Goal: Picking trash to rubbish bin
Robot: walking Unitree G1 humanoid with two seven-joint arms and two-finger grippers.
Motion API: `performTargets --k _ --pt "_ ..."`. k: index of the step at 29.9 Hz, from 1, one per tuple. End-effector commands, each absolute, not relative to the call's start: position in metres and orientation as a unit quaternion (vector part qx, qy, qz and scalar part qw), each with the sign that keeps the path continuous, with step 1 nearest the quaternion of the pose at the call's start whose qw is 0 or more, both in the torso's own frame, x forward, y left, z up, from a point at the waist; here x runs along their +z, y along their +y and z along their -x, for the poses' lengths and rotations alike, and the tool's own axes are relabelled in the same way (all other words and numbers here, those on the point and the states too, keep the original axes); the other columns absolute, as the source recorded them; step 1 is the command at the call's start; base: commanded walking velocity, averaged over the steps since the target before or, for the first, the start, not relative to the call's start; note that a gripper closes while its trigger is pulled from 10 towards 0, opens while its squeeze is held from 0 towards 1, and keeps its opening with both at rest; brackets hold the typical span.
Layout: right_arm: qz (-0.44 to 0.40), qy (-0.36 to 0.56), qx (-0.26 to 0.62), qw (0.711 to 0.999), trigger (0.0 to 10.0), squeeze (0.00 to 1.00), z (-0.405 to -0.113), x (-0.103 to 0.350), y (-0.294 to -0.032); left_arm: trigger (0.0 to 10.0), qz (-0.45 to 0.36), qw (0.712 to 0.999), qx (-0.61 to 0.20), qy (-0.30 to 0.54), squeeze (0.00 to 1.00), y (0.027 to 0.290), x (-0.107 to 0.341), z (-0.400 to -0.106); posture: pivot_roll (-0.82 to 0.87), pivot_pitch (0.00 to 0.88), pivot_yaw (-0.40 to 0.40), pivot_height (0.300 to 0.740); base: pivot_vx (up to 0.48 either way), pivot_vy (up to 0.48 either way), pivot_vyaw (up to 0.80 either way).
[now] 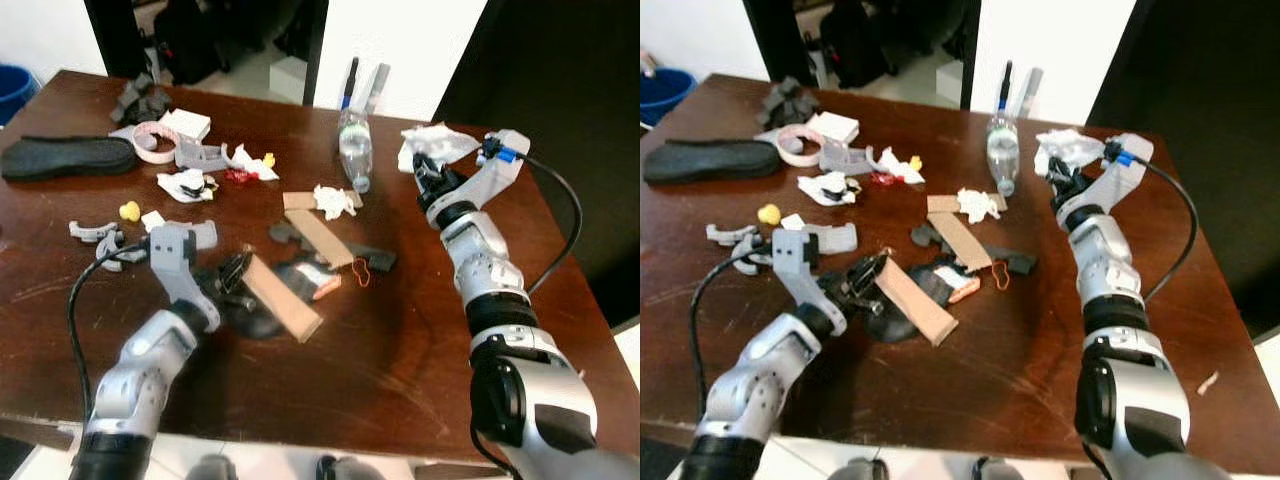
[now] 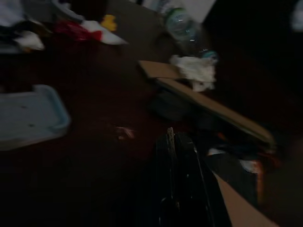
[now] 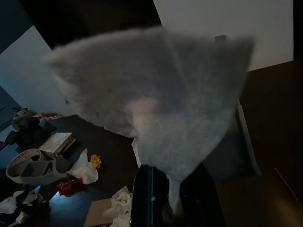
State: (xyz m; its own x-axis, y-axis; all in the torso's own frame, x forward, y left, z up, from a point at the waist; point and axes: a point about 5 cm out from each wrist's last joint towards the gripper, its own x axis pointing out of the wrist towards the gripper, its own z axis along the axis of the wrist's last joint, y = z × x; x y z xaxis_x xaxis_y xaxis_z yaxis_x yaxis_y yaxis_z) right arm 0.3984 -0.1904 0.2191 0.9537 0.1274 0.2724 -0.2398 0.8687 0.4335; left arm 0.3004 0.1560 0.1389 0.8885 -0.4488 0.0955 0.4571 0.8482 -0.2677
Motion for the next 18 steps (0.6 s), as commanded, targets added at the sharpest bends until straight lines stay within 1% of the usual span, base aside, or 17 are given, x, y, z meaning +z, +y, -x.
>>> performTargets --k 1,2,3,4,5,6,7,12,18 --pt "-0.239 -0.106 0.085 0.961 10.0 0.00 -0.3965 0.2092 -0.1935 3.7 0.136 0.966 -0.219 -0.011 0.27 0.1544 0.1320 -0.3014 0.12 0.150 -0.071 0.740 0.000 0.000 0.00" --pt "-0.239 -0.106 0.085 0.961 10.0 0.00 -0.3965 0.2092 -0.1935 3.7 0.136 0.966 -0.219 -0.011 0.27 0.1544 0.1320 -0.3014 0.12 0.150 -0.071 0.740 0.000 0.000 0.00" --pt "-0.239 -0.106 0.086 0.961 10.0 0.00 -0.3966 0.2097 -0.1933 4.1 0.139 0.968 -0.210 -0.016 1.00 0.1561 0.1326 -0.3026 0.11 0.151 -0.071 0.740 0.000 0.000 0.00" --pt "-0.240 -0.107 0.086 0.961 10.0 0.00 -0.3966 0.2101 -0.1934 4.1 0.142 0.969 -0.203 -0.019 1.00 0.1569 0.1328 -0.3035 0.11 0.152 -0.071 0.740 0.000 0.000 0.00" --pt "-0.240 -0.108 0.086 0.961 10.0 0.00 -0.3964 0.2104 -0.1937 8.1 0.142 0.969 -0.199 -0.020 1.00 0.1574 0.1332 -0.3039 0.11 0.153 -0.072 0.740 0.000 0.000 0.00" --pt "-0.240 -0.108 0.086 0.961 10.0 0.00 -0.3964 0.2104 -0.1937 8.1 0.142 0.969 -0.199 -0.020 1.00 0.1574 0.1332 -0.3039 0.11 0.153 -0.072 0.740 0.000 0.000 0.00" --pt "-0.240 -0.108 0.086 0.961 10.0 0.00 -0.3963 0.2105 -0.1941 10.0 0.142 0.970 -0.196 -0.022 1.00 0.1575 0.1336 -0.3044 0.11 0.153 -0.072 0.740 0.000 0.000 0.00" --pt "-0.239 -0.109 0.086 0.961 10.0 0.00 -0.3958 0.2105 -0.1959 10.0 0.137 0.971 -0.193 -0.026 1.00 0.1570 0.1360 -0.3054 0.11 0.152 -0.075 0.740 0.000 0.000 0.00" --pt "-0.238 -0.110 0.088 0.961 10.0 0.00 -0.3967 0.2127 -0.1949 10.0 0.136 0.973 -0.184 -0.009 1.00 0.1562 0.1295 -0.3079 0.11 0.149 -0.078 0.740 0.000 0.000 0.00"
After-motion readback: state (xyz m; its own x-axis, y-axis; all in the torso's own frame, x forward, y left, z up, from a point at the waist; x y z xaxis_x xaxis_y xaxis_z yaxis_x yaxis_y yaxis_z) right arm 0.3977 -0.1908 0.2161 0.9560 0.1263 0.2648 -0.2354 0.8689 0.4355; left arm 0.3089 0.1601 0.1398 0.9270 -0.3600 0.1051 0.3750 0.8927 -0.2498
